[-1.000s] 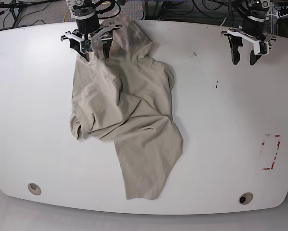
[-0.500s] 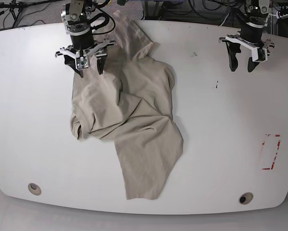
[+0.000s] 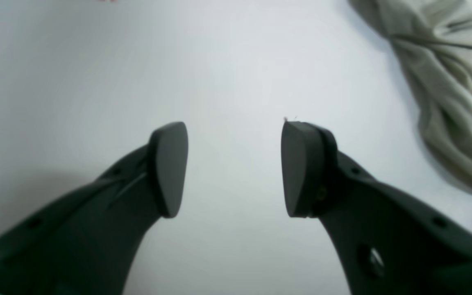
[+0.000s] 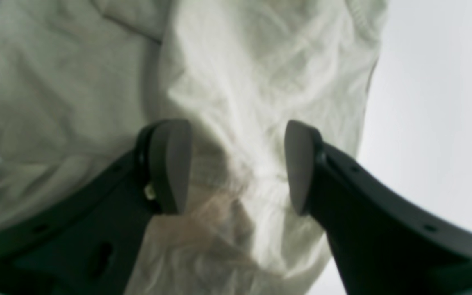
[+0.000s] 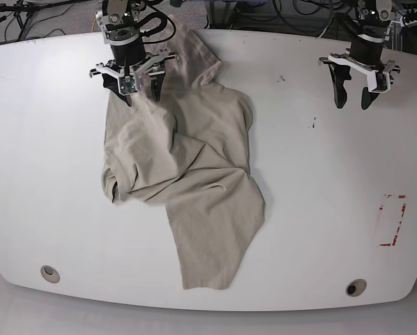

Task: Fold the T-shirt properly
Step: 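Lower the right gripper over the beige shirt's bunched collar area, then move the right gripper along the shirt toward its hem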

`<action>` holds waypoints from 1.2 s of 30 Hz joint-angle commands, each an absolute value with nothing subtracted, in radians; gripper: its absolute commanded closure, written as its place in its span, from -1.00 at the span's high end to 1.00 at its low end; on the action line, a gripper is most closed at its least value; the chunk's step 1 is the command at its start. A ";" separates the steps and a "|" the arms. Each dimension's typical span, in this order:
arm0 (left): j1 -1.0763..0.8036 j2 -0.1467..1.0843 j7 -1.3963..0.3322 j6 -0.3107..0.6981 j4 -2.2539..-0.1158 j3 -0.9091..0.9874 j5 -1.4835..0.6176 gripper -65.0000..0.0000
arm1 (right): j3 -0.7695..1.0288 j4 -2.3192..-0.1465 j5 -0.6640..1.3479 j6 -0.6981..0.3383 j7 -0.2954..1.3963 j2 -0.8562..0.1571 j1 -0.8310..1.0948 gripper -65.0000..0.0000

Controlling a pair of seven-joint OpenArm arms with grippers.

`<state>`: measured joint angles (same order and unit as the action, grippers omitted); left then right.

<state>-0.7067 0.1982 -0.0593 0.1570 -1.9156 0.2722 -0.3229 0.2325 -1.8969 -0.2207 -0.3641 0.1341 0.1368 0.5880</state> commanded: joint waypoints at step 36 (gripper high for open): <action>-0.713 0.202 -0.019 0.154 -1.972 0.284 -0.320 0.04 | 0.133 -1.683 -0.203 -0.365 0.132 0.122 0.388 0.10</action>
